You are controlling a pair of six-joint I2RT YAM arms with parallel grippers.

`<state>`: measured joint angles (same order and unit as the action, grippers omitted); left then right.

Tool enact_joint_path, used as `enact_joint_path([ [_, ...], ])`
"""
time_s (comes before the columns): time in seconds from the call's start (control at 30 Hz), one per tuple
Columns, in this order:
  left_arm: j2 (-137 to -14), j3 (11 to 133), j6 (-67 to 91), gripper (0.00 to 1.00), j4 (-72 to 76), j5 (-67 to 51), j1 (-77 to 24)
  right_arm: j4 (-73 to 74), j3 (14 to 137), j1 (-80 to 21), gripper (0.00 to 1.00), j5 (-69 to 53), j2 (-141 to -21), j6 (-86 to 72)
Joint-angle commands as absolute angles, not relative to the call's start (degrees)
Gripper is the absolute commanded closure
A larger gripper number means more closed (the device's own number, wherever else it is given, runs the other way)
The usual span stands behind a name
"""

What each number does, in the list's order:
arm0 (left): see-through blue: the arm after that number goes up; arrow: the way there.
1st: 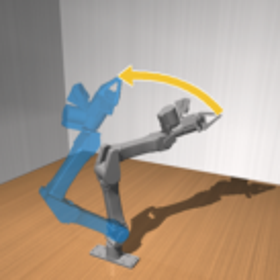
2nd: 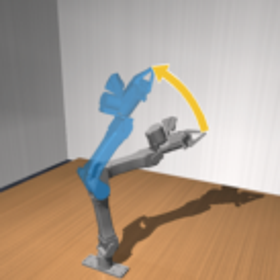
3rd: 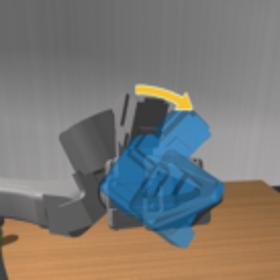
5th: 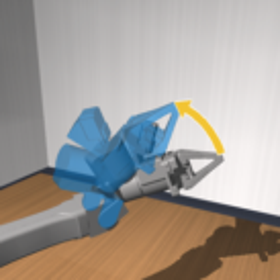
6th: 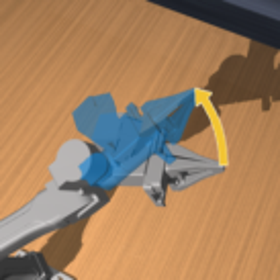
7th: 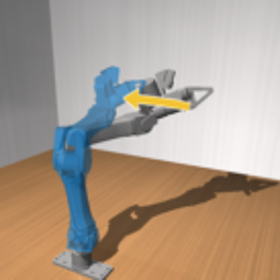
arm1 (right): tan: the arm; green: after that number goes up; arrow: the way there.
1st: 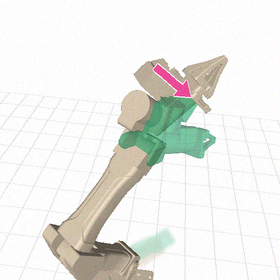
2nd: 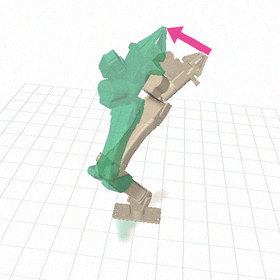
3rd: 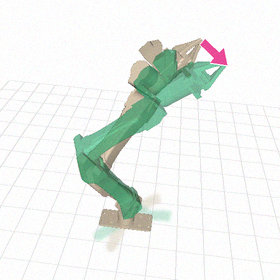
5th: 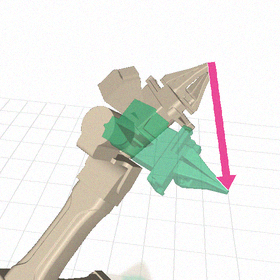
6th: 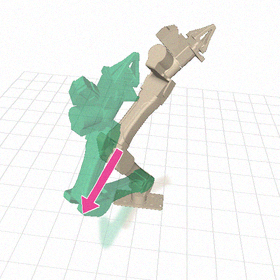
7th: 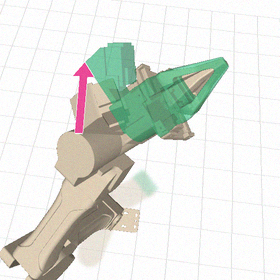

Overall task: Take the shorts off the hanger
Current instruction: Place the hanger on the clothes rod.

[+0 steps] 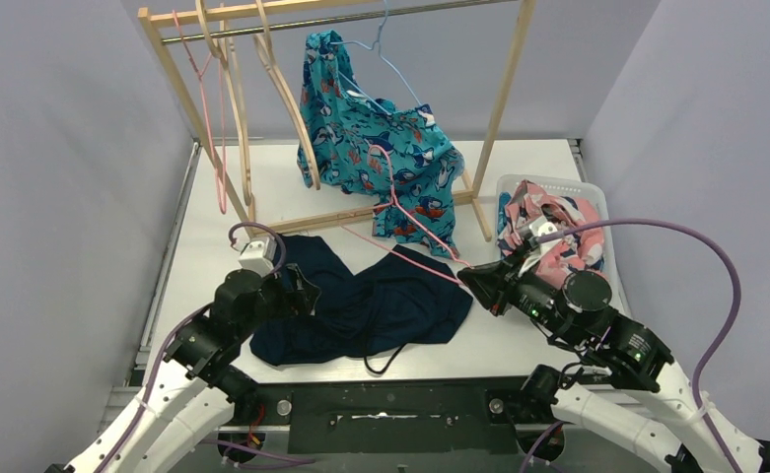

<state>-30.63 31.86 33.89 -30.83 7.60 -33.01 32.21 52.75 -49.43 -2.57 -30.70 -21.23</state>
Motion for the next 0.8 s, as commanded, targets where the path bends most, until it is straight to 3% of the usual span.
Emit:
enact_joint_path([
  [0.0, -31.5, 30.9, 29.1, 0.24, -23.8, 5.9, -33.0, 21.3, 54.0, -49.2, 1.0, 0.2, -34.2, -18.6],
  [0.23, -34.0, 30.9, 27.7, 0.24, -20.9, 2.6, -33.0, 1.3, 50.7, -49.2, 1.0, 0.1, -36.7, -11.9],
  [0.77, -35.2, 31.8, 27.9, 0.24, -21.8, 1.9, -32.9, -17.5, 54.2, -49.3, 1.0, 4.9, -49.0, -6.6],
])
